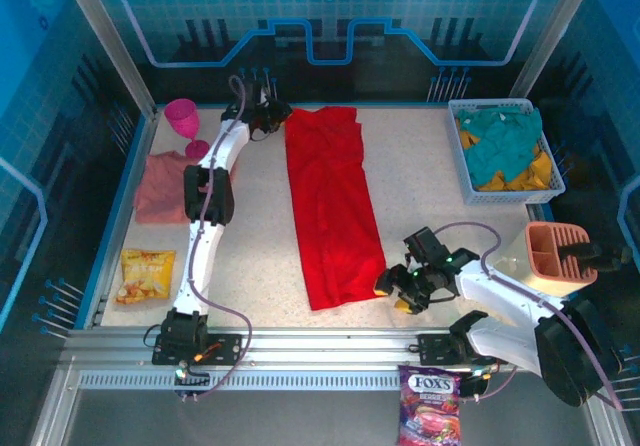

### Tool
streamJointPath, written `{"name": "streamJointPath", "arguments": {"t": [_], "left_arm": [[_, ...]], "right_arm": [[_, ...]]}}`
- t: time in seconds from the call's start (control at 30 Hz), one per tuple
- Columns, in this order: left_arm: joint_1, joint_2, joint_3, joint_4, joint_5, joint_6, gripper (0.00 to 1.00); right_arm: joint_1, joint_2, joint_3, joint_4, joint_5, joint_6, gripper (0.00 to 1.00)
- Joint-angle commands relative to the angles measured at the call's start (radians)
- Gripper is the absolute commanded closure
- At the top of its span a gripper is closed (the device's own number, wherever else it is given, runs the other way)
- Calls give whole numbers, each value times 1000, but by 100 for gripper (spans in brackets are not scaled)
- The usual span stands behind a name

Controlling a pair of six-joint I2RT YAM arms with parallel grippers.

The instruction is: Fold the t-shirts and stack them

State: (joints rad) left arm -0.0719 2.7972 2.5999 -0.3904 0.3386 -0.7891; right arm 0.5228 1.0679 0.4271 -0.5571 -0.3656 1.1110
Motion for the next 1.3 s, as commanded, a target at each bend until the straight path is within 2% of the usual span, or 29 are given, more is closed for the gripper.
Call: {"name": "streamJointPath", "arguments": {"t": [0.0,0.03,0.1,0.17,0.37,0.57,0.63,0.7,0.83,0.93,0.97,1.1,1.2,1.27], "left_arm": [[10,-8,27,-35,56,12,62],[13,-29,0,-59,71,26,60],[17,-91,-86,-92,104,67,53],[17,-187,-226,-118,129,120,51],[10,-604,-819,-58,139,191,48],[-46,-959,-1340,-42,155,185,51],[-102,-1079,-1502,-23,162,141,51],[-174,-1174,-1640,7,167,82,51],[-357,-1339,-1870,85,113,-77,52],[-475,-1439,-1971,101,50,-184,52],[-505,-1467,-1992,102,31,-206,52],[-606,-1587,-2054,82,-45,-297,50],[-662,-1606,-2085,94,-57,-355,50],[-704,-1601,-2104,124,-80,-391,49]], "right_arm": [[4,-6,77,-171,81,-72,25],[-3,-4,105,-187,98,-97,20],[-17,18,157,-202,108,-148,17],[-17,42,215,-222,136,-211,16],[-30,152,355,-235,220,-367,6],[-64,243,355,-132,132,-421,13],[-64,253,335,-90,86,-444,17],[-65,267,333,-105,97,-468,21],[-61,288,330,-147,139,-508,38],[-61,298,306,-142,125,-521,51],[-60,296,292,-131,115,-520,51],[-59,298,243,-79,63,-503,41],[-58,313,217,-53,44,-492,35],[-58,318,203,-39,31,-485,34]]}}
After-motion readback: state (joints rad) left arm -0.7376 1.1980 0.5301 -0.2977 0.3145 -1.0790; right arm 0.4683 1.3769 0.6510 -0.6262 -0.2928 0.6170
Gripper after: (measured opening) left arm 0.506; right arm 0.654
